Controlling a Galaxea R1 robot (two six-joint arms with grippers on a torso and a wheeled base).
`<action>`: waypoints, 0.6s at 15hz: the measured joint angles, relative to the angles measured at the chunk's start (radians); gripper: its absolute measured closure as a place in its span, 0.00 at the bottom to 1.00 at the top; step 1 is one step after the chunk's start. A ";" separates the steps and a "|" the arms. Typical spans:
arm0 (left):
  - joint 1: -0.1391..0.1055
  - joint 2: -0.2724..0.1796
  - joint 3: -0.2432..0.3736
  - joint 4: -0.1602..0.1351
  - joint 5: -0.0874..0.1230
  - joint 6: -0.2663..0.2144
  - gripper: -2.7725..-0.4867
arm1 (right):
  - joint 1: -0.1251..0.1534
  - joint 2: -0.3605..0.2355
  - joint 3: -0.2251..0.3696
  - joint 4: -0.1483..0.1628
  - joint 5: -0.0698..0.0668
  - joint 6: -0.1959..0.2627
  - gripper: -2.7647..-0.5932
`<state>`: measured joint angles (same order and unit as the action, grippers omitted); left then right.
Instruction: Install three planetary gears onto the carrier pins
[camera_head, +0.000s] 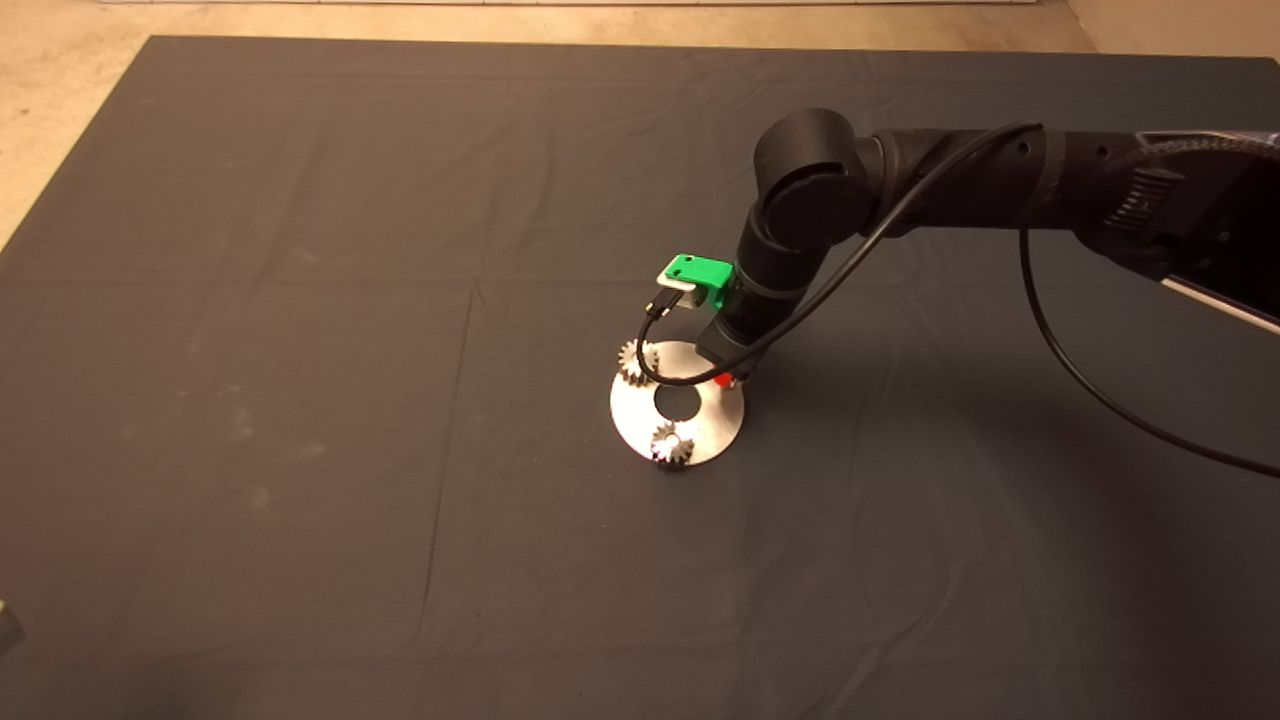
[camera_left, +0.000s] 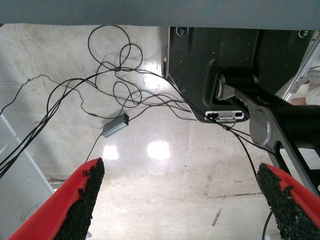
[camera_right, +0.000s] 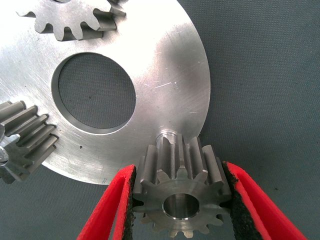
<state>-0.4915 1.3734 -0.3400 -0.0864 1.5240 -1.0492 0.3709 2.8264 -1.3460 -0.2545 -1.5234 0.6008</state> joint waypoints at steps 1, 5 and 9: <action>0.000 0.000 0.000 0.000 0.000 0.000 0.26 | 0.000 0.000 0.000 0.001 0.000 0.000 0.78; 0.000 0.000 0.000 0.000 0.000 0.000 0.26 | -0.001 0.000 0.000 0.001 0.000 0.000 0.78; 0.000 0.000 0.000 0.000 0.000 0.000 0.26 | -0.002 0.004 0.000 0.000 -0.005 0.000 0.78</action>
<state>-0.4915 1.3730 -0.3404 -0.0864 1.5236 -1.0491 0.3691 2.8302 -1.3460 -0.2540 -1.5283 0.6004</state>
